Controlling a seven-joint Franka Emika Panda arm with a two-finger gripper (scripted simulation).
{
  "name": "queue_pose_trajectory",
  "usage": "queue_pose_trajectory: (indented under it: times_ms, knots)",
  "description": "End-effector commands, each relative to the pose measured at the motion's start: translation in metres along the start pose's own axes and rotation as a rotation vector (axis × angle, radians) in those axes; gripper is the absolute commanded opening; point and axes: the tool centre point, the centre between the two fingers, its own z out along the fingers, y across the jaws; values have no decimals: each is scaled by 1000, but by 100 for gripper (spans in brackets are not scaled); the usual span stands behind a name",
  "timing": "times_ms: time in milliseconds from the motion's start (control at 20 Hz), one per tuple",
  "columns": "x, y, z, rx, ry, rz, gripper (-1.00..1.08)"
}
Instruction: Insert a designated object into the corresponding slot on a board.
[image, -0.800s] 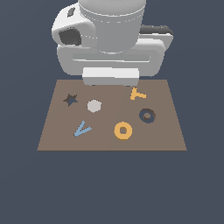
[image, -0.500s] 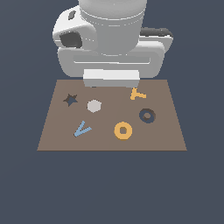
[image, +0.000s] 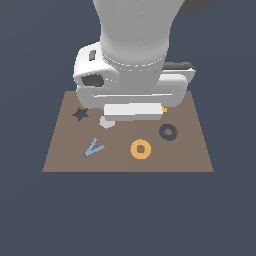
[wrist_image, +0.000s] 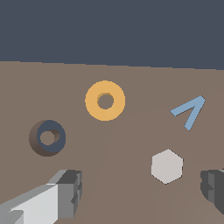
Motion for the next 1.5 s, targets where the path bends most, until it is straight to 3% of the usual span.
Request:
queue_pose_trajectory:
  times_ms: [0,700,1450]
  knots:
    - [9,-4,14,2,0,-17,100]
    - [56,-26,82,12,1,-104,100]
    - [63,-30,97,13,0,-117,100]
